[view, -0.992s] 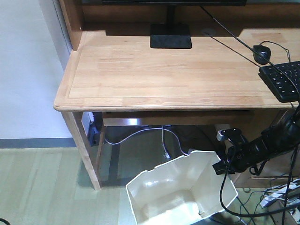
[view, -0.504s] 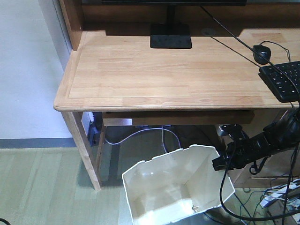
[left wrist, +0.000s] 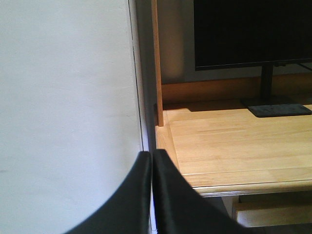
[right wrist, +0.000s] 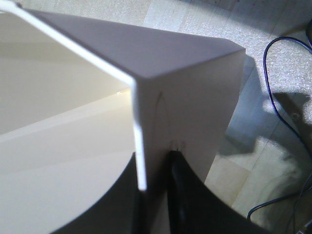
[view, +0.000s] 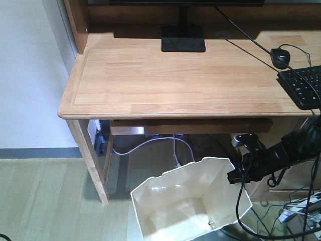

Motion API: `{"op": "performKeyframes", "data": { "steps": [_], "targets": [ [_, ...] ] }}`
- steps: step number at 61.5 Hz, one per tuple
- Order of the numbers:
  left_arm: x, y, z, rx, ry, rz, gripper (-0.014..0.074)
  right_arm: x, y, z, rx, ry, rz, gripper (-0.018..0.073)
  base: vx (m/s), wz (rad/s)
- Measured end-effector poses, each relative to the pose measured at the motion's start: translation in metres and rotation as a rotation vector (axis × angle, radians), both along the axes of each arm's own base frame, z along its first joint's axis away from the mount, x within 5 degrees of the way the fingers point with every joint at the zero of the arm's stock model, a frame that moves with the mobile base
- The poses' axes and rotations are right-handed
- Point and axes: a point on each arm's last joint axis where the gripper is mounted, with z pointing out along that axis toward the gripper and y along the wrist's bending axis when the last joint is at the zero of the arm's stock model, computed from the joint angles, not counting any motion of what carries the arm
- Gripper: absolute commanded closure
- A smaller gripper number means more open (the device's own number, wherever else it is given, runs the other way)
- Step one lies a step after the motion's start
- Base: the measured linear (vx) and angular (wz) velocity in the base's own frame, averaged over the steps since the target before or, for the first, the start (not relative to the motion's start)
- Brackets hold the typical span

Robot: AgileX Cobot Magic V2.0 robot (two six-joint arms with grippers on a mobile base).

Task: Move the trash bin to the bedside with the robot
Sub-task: 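Turn the base toward the bed, holding the bin with the right gripper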

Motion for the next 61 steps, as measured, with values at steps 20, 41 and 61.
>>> {"op": "performKeyframes", "data": {
  "steps": [20, 41, 61],
  "targets": [
    [0.0, 0.0, 0.0, 0.0, 0.0, 0.0, 0.0603, 0.0006, -0.0015, -0.0006, -0.015, -0.004, -0.008, 0.0563, -0.04, 0.14],
    [0.0, 0.0, 0.0, 0.0, 0.0, 0.0, 0.0603, 0.0005, -0.0013, -0.0005, -0.013, -0.003, -0.007, 0.0563, -0.11, 0.42],
    [0.0, 0.0, 0.0, 0.0, 0.0, 0.0, 0.0603, 0.0002, -0.0002, 0.0001, 0.001, 0.0, -0.006, 0.0563, -0.13, 0.49]
  ]
}}
